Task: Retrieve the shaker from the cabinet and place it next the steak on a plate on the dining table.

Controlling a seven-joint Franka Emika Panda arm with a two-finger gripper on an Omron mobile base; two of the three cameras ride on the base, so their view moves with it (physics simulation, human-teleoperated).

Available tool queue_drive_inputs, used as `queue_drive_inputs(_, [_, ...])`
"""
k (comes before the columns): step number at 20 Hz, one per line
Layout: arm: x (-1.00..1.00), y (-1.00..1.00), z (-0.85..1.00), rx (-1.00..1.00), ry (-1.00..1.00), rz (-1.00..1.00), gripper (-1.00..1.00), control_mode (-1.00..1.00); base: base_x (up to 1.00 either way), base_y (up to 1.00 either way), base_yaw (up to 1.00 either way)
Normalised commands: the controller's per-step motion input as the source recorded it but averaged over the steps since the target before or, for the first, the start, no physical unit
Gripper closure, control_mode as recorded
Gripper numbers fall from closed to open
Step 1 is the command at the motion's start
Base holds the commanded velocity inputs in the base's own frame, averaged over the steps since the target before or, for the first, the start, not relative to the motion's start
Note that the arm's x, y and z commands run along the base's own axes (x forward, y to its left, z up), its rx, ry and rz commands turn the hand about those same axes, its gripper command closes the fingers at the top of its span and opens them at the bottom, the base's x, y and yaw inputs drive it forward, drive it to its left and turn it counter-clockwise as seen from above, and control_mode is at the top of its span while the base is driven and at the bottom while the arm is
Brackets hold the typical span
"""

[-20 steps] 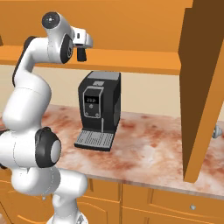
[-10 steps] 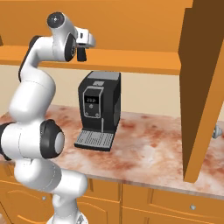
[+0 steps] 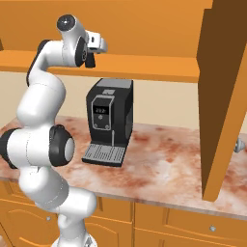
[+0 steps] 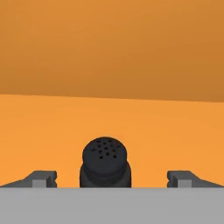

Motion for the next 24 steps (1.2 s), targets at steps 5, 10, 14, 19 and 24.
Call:
queue_drive_inputs(5, [0.27,0.0,-0.04,0.0,0.0,0.0,-1.0,-1.0,0.0,0.0,0.0])
queue_drive_inputs(10, [0.2,0.0,-0.1,-0.01,0.0,0.0,-1.0,-1.0,0.0,0.0,0.0])
queue_drive_inputs(14, [0.09,0.0,-0.15,-0.03,0.0,0.0,1.0,-1.0,0.0,0.0,0.0])
queue_drive_inputs(19, [0.0,0.0,-0.1,-0.01,0.0,0.0,1.0,-1.0,0.0,0.0,0.0])
queue_drive_inputs(24, [0.0,0.0,0.0,0.0,0.0,0.0,1.0,-1.0,0.0,0.0,0.0])
